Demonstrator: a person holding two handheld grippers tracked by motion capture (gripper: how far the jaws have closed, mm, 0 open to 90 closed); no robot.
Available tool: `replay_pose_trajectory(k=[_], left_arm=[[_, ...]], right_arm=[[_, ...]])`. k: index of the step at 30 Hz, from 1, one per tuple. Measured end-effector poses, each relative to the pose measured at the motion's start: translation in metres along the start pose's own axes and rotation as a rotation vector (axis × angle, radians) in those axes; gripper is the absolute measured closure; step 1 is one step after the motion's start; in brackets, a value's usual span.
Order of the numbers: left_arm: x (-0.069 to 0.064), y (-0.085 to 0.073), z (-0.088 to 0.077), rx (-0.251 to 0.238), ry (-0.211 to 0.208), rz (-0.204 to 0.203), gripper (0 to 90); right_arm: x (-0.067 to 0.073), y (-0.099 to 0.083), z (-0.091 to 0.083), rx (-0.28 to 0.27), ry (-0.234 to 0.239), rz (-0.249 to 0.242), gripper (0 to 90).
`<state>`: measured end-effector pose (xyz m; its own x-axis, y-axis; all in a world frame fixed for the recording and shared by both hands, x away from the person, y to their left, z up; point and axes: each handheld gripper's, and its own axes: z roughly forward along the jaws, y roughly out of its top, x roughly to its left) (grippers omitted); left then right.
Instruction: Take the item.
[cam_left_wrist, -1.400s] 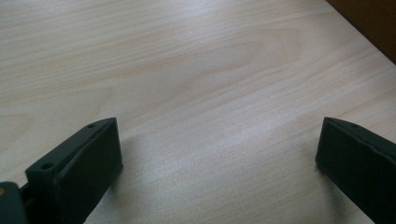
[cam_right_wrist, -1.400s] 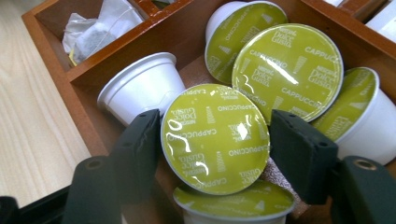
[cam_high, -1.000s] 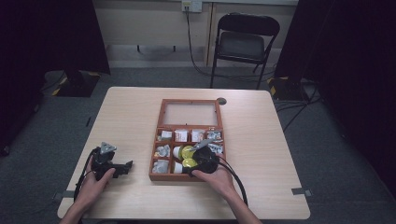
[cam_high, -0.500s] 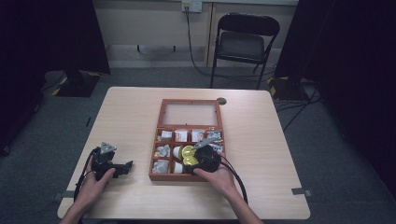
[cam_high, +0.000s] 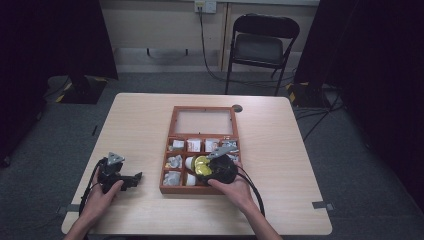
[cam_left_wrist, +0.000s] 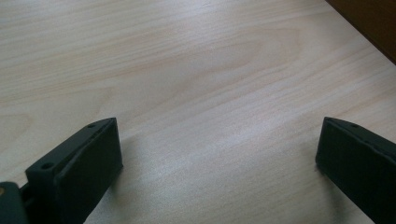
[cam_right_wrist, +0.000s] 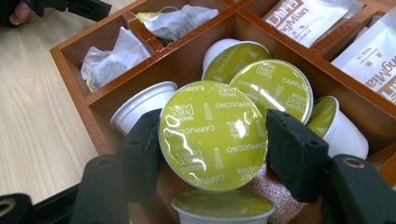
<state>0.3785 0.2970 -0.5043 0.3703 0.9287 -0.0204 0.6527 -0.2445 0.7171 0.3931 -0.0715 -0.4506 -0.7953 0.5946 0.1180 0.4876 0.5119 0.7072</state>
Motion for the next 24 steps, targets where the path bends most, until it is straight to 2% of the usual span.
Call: replay_pose_trajectory(k=[24], left_arm=[[0.000, 0.000, 0.000, 0.001, 0.000, 0.001, 0.0]], right_arm=[[-0.003, 0.005, -0.014, -0.077, -0.009, 0.009, 39.2]])
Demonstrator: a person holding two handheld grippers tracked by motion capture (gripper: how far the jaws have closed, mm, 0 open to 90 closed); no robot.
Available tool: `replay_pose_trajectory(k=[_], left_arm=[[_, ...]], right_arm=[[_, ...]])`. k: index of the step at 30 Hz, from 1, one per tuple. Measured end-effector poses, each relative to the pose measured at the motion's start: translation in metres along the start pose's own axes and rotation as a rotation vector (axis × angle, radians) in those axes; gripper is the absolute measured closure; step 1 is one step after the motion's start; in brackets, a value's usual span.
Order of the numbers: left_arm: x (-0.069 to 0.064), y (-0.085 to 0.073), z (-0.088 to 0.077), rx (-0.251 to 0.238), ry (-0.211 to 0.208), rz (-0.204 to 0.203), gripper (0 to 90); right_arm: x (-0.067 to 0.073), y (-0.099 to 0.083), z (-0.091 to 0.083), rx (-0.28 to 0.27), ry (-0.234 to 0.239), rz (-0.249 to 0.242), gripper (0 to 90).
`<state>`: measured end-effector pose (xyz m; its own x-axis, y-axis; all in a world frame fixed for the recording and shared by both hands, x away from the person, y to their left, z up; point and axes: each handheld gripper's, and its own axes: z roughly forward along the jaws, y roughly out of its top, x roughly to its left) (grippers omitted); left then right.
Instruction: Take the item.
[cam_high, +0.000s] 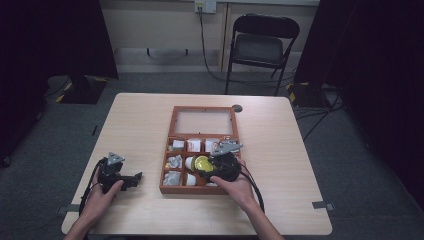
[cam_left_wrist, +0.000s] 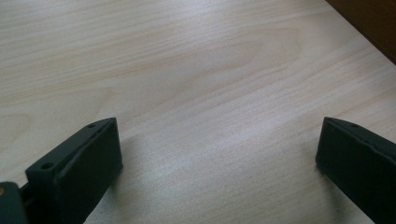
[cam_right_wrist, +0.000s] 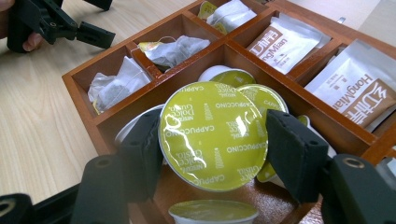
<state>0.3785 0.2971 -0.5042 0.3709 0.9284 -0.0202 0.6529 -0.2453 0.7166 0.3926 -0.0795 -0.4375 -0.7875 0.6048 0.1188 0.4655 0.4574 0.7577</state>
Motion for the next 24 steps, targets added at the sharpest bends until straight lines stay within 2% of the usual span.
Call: replay_pose_trajectory(k=[24], left_arm=[[0.000, 0.000, 0.000, 0.000, 0.000, -0.001, 0.0]], right_arm=[[-0.011, 0.006, -0.022, -0.060, -0.027, 0.018, 39.3]])
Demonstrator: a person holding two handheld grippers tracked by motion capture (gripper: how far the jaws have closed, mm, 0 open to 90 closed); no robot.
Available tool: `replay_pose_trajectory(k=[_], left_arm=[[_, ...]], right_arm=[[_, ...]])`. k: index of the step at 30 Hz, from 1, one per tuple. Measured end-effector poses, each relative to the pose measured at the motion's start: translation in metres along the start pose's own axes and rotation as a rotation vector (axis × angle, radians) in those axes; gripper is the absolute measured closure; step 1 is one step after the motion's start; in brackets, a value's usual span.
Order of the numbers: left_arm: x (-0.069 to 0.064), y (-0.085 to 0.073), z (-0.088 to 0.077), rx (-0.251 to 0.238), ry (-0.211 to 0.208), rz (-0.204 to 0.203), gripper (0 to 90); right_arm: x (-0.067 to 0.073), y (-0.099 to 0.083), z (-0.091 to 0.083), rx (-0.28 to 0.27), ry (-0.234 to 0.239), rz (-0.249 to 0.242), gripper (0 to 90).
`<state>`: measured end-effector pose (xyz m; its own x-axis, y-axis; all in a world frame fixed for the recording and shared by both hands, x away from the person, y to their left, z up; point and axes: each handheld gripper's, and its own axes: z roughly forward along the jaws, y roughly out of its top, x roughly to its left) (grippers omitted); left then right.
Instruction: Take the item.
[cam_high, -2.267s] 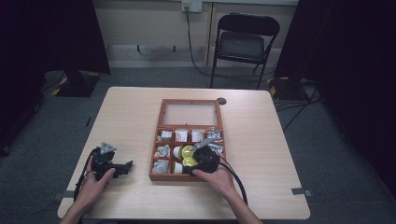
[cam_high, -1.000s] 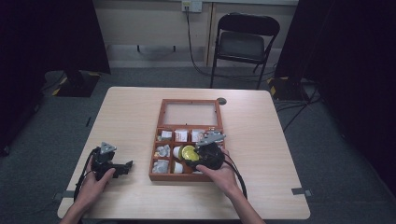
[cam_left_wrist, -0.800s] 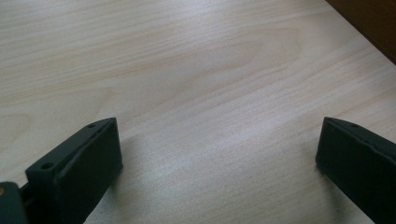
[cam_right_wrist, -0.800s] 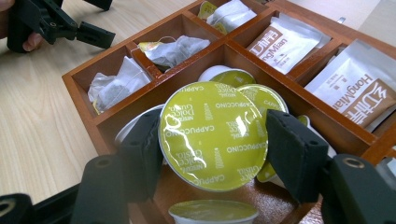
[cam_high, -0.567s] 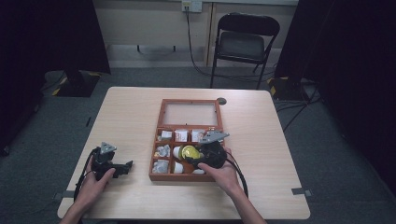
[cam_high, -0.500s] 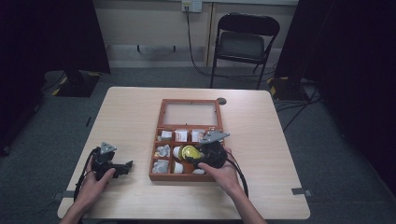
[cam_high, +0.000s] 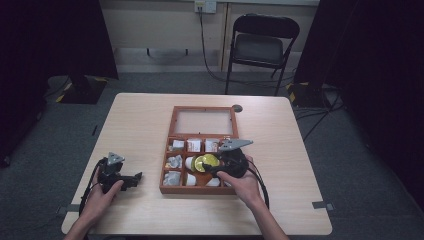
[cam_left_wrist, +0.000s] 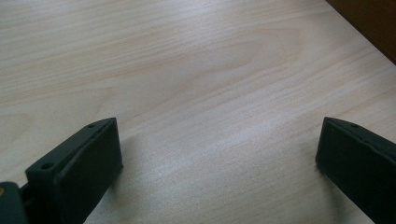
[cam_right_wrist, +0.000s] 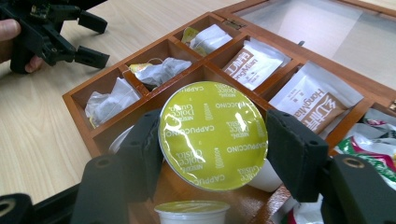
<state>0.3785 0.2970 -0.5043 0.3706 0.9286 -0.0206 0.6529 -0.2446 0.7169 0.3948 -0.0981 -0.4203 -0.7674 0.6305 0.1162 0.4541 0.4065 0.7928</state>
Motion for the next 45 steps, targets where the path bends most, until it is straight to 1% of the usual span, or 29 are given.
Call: replay_pose_trajectory(k=[5, 13, 15, 22, 29, 36, 39, 45], left_arm=[[0.000, 0.000, 0.000, 0.000, 0.000, 0.000, 0.0], [0.000, 0.000, 0.000, 0.000, 0.000, 0.000, 0.0], [0.000, 0.000, 0.000, -0.002, 0.002, 0.000, 0.0], [0.000, 0.000, 0.000, -0.002, 0.001, 0.000, 0.0], [0.000, 0.000, 0.000, 0.000, 0.000, 0.000, 0.0], [0.000, 0.000, 0.000, -0.002, 0.003, 0.000, 0.0], [0.000, 0.000, 0.000, -0.002, 0.001, 0.000, 0.0], [0.000, 0.000, 0.000, 0.000, 0.000, 0.001, 0.0]], right_arm=[[-0.003, 0.001, -0.006, -0.016, -0.006, 0.004, 39.3], [-0.011, 0.006, -0.022, -0.054, -0.025, 0.015, 39.3], [-0.013, 0.006, -0.024, -0.058, -0.030, 0.023, 39.3], [-0.017, 0.006, -0.029, -0.067, -0.038, 0.026, 39.3], [-0.022, 0.005, -0.038, -0.084, -0.052, 0.041, 39.3], [-0.027, 0.006, -0.047, -0.099, -0.059, 0.045, 39.3], [-0.031, 0.005, -0.052, -0.105, -0.069, 0.057, 39.3], [-0.037, 0.004, -0.059, -0.116, -0.073, 0.073, 39.3]])
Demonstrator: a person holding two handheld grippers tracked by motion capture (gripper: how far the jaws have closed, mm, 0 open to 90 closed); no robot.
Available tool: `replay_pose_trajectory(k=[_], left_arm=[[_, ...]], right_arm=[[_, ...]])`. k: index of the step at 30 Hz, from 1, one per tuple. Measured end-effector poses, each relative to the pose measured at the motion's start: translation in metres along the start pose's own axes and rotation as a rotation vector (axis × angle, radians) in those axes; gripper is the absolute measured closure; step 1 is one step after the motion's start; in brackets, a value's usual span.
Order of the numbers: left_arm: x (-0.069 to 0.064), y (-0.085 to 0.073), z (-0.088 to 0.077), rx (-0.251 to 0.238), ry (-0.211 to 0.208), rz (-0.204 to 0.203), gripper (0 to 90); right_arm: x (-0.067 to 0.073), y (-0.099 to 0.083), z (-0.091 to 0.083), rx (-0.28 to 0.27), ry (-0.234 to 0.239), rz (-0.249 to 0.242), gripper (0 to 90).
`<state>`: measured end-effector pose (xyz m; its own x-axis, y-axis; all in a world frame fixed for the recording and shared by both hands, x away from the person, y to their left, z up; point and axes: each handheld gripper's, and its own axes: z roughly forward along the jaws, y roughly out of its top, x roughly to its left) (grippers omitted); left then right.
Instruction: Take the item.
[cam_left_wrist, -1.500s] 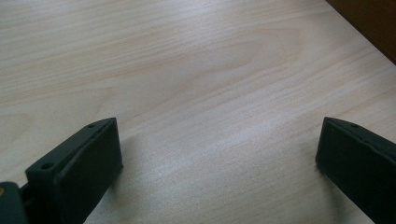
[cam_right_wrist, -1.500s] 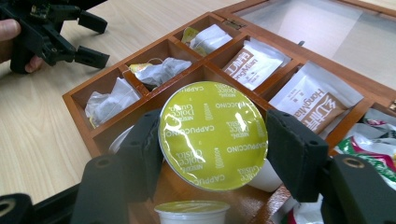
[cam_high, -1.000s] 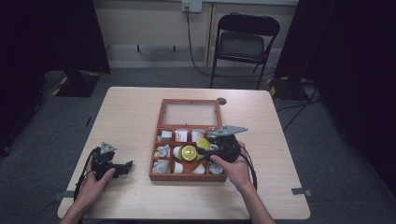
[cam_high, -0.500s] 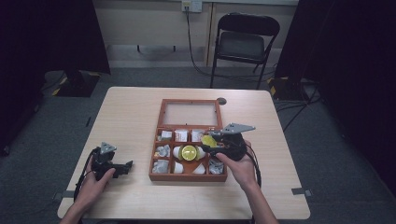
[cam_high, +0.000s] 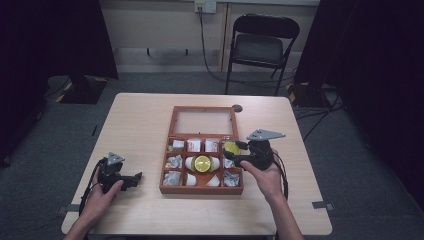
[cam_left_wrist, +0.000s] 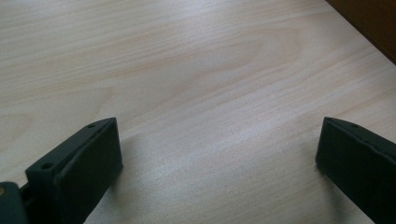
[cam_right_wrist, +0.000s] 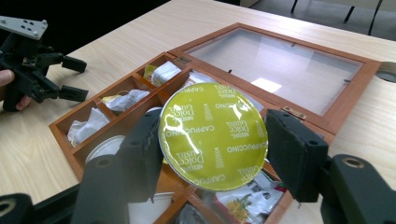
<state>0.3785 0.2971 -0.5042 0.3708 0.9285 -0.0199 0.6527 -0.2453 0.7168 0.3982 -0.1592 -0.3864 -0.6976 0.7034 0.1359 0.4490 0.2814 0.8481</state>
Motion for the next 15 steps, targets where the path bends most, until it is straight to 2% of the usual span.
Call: replay_pose_trajectory(k=[15], left_arm=[[0.000, 0.000, 0.000, 0.000, 0.001, 0.000, 0.0]], right_arm=[[-0.017, -0.004, -0.014, -0.017, -0.039, 0.041, 39.3]])
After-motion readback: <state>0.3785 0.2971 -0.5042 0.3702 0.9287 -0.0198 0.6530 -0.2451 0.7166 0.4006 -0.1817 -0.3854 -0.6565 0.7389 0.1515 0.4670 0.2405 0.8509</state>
